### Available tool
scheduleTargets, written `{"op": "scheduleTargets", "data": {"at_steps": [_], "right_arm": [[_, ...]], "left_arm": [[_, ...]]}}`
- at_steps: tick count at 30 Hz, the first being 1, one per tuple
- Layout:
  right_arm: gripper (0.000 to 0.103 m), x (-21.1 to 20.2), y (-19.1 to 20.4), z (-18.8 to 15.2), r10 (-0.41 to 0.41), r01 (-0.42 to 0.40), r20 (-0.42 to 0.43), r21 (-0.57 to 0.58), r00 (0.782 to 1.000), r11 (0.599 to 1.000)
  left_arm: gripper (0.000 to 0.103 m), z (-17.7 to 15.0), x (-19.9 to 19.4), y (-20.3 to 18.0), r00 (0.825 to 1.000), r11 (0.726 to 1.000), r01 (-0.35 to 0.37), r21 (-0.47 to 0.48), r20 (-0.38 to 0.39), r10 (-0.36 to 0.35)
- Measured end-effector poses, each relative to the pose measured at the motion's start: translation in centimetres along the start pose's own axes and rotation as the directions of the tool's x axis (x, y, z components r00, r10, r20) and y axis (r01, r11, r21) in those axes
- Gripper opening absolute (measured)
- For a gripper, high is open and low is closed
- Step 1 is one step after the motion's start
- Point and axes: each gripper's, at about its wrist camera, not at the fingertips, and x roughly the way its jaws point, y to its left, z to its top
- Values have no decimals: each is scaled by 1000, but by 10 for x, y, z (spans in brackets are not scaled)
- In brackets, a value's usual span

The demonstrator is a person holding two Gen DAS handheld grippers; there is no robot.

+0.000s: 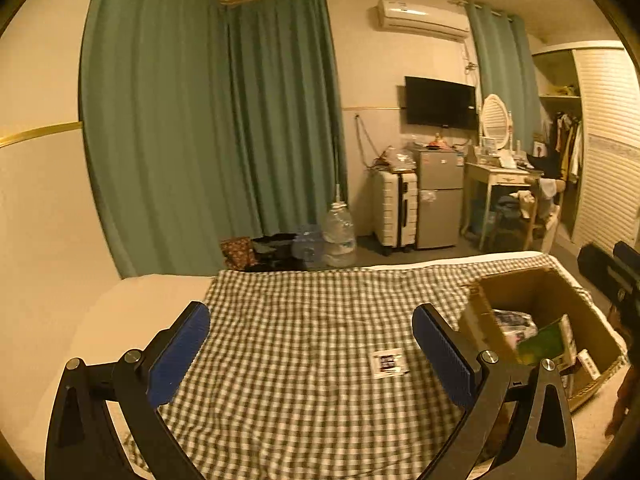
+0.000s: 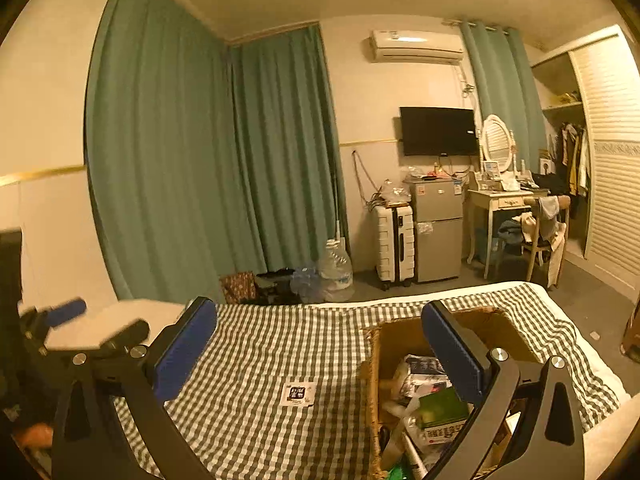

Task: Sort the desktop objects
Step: 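Move both tools back over the printed sachet on the bedspread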

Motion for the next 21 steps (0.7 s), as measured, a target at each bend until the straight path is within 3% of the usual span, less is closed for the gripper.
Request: {"op": "scheduleTargets", "data": {"at_steps": [6,12,21], "right_arm": [[103,25,19,-16,32,-35,-65,-44,997,998],[103,64,33,-39,59,-70,-142,-73,988,995],[103,158,60,-103,65,-109,-298,-134,952,985]], "left_arm": [[103,-9,19,21,999,1000,-17,-9,-41,17],[103,-31,57,38,991,1000,-19,-20,-132,16],[103,-65,115,47,973,996,1,-91,-229,-22]]}}
